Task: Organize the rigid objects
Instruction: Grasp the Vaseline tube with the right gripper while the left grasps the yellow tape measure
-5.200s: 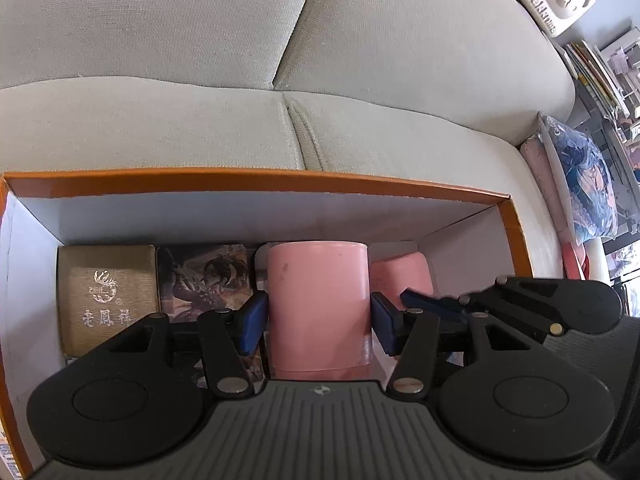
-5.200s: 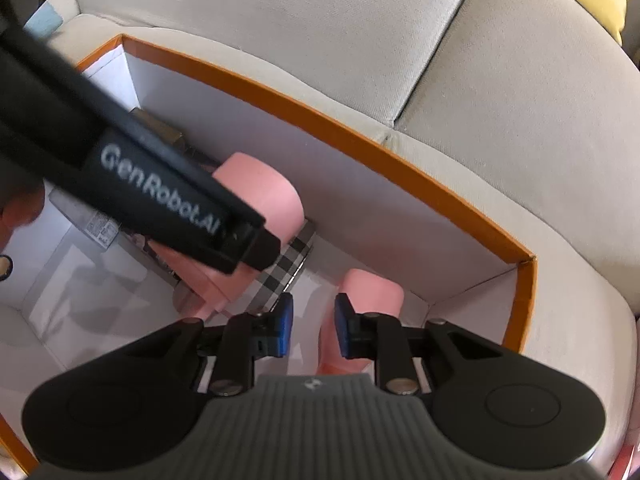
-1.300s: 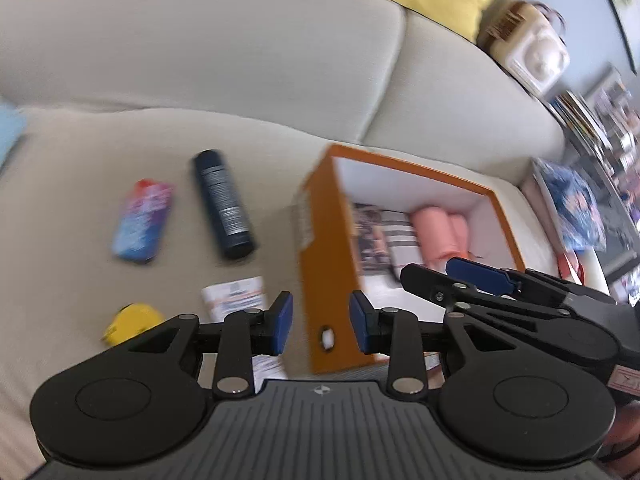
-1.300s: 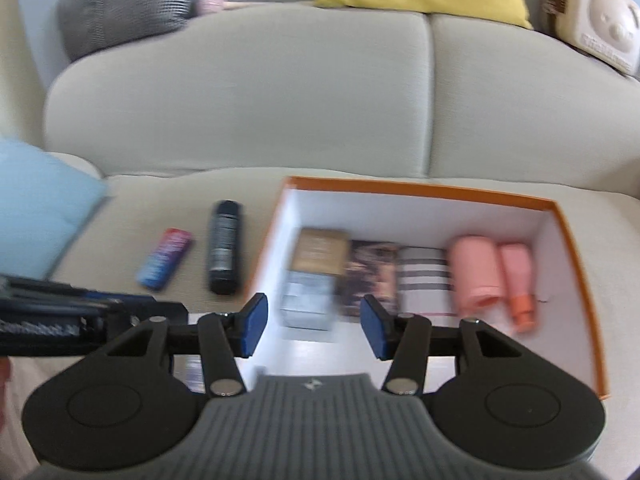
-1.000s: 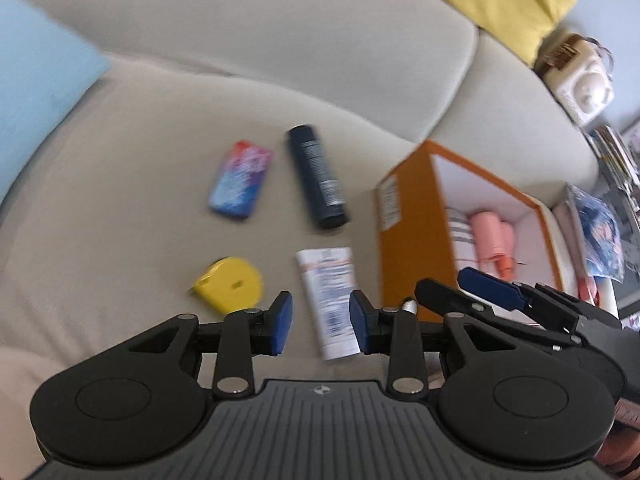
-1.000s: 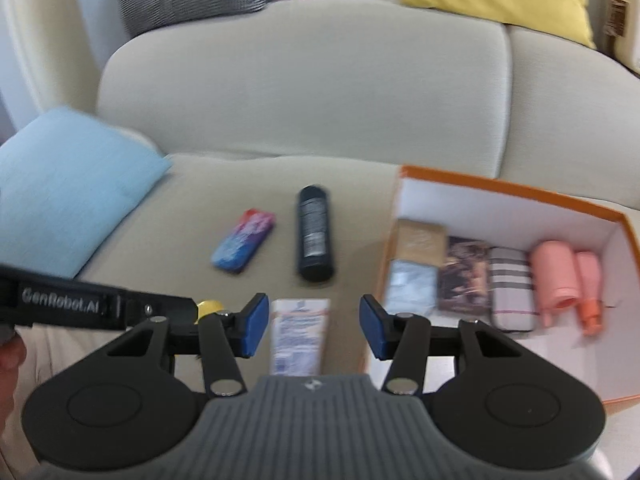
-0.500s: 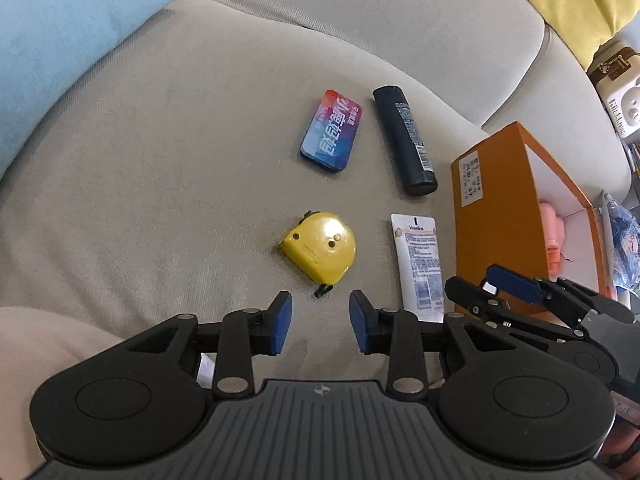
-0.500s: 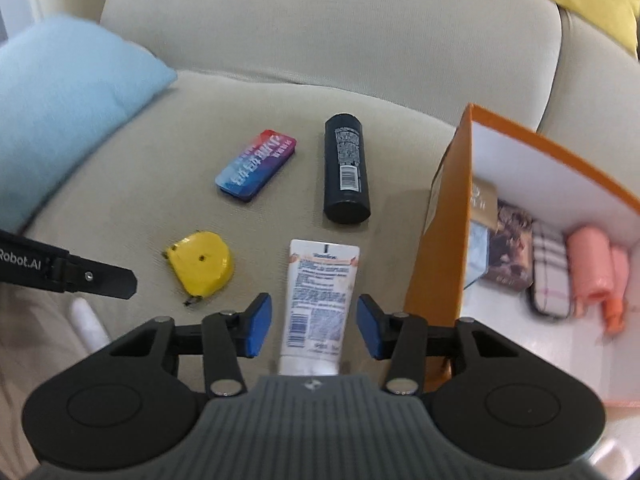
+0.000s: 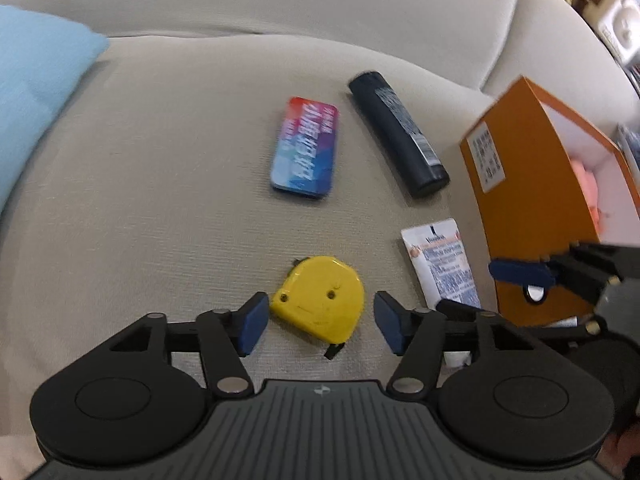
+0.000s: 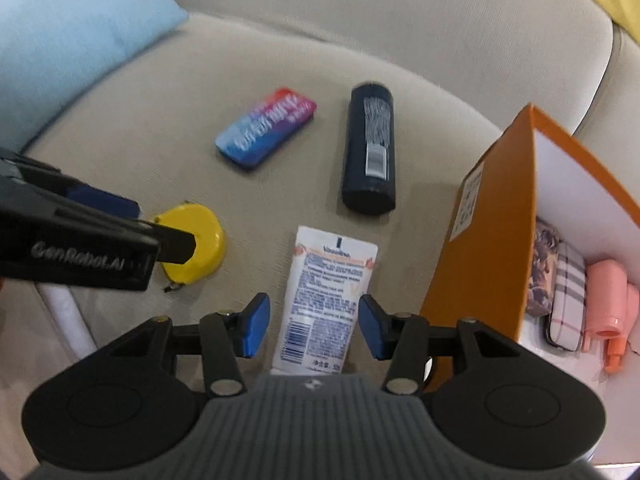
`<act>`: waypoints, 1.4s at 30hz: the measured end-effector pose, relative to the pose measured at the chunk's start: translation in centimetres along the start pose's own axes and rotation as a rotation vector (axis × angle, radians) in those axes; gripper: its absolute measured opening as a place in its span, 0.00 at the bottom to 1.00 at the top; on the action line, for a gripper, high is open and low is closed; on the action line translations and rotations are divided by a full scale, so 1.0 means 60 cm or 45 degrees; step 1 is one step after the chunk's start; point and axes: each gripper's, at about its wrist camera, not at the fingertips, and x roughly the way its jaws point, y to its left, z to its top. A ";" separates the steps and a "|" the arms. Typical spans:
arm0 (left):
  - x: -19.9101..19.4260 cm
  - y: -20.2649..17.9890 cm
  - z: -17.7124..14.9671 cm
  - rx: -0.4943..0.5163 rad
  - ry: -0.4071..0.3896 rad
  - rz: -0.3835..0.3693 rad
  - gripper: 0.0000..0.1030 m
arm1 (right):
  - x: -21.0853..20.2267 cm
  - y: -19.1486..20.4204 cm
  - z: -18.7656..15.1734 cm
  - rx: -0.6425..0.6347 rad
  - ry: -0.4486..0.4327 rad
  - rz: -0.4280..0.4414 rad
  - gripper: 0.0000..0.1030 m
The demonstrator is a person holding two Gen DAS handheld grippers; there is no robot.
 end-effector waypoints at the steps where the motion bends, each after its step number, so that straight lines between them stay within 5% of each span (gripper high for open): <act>1: 0.005 -0.004 0.002 0.024 0.009 0.013 0.71 | 0.006 -0.001 0.001 -0.006 0.012 -0.005 0.53; 8: 0.034 -0.020 0.013 0.134 0.051 0.088 0.76 | 0.030 0.000 0.003 -0.062 0.097 0.023 0.55; 17: 0.046 -0.004 0.017 0.057 0.073 0.058 0.69 | 0.054 -0.008 0.000 0.010 0.165 0.041 0.49; 29: 0.049 0.026 0.021 -0.093 0.063 0.084 0.73 | 0.055 0.010 0.014 0.045 0.155 0.104 0.52; 42: 0.021 0.031 0.016 -0.168 -0.014 0.052 0.65 | 0.013 0.008 -0.002 0.077 0.065 0.105 0.47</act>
